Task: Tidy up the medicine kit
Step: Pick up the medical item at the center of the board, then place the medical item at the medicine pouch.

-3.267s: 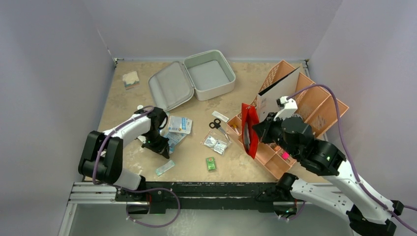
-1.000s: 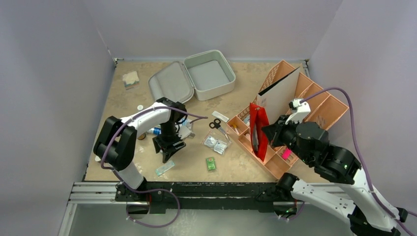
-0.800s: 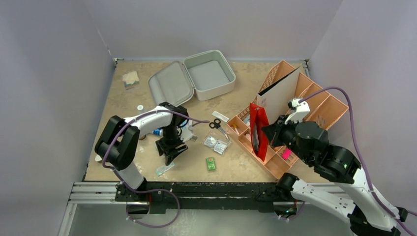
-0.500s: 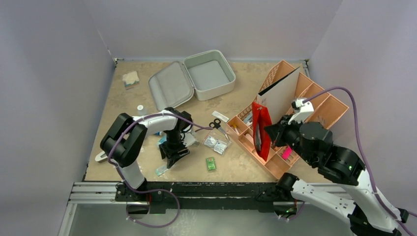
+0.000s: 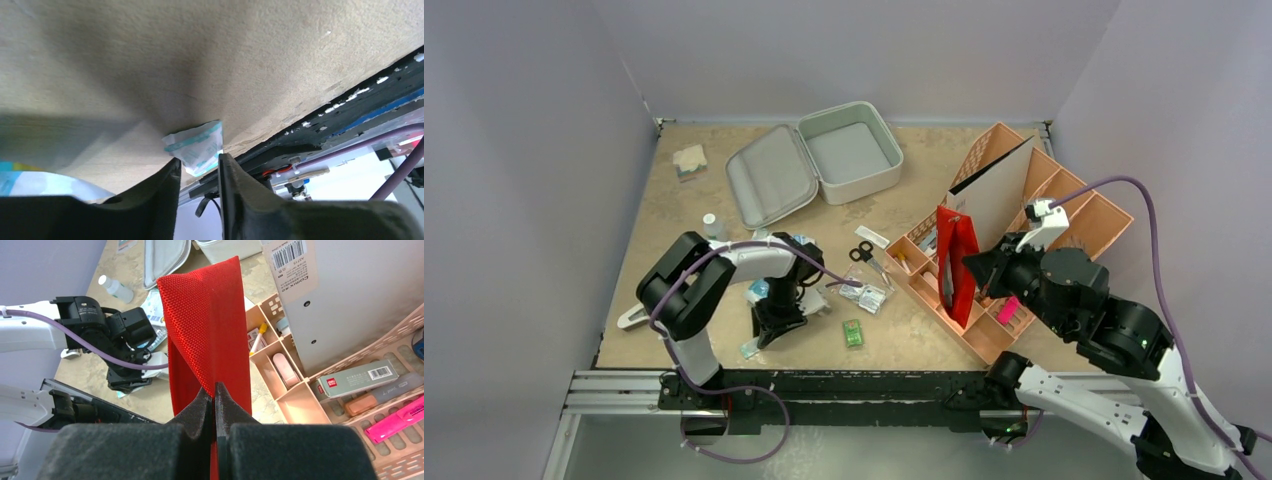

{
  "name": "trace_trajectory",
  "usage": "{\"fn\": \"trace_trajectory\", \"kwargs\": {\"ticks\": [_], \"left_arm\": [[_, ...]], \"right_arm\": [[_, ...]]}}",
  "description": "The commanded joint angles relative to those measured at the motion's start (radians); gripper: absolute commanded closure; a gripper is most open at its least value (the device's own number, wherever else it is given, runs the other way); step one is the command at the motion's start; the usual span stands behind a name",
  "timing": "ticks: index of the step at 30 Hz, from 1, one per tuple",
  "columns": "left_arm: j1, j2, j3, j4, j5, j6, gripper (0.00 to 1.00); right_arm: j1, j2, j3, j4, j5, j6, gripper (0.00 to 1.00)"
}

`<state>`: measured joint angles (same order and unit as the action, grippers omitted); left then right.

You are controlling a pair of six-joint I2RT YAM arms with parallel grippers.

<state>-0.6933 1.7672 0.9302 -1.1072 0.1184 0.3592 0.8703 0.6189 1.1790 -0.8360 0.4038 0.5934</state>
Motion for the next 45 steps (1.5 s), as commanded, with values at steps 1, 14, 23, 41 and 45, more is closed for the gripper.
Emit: {"fn": "trace_trajectory", "kwargs": {"ticks": [1, 14, 23, 41, 45], "left_arm": [[-0.030, -0.025, -0.025, 0.114, 0.005, 0.010, 0.74], [-0.054, -0.139, 0.013, 0.067, -0.046, -0.017, 1.00], [-0.054, -0.382, 0.146, 0.096, -0.061, -0.064, 1.00], [-0.054, -0.596, 0.383, 0.398, 0.074, -0.738, 1.00], [-0.054, -0.556, 0.398, 0.461, 0.209, -0.946, 1.00]], "right_arm": [[0.002, 0.010, 0.021, 0.006, -0.004, 0.034, 1.00], [0.002, 0.021, 0.008, 0.017, -0.008, 0.040, 1.00], [0.002, 0.046, -0.031, 0.023, -0.010, 0.052, 1.00], [0.002, 0.180, -0.117, 0.185, -0.092, 0.085, 1.00], [0.002, 0.251, -0.120, 0.238, -0.123, 0.087, 1.00]]}}
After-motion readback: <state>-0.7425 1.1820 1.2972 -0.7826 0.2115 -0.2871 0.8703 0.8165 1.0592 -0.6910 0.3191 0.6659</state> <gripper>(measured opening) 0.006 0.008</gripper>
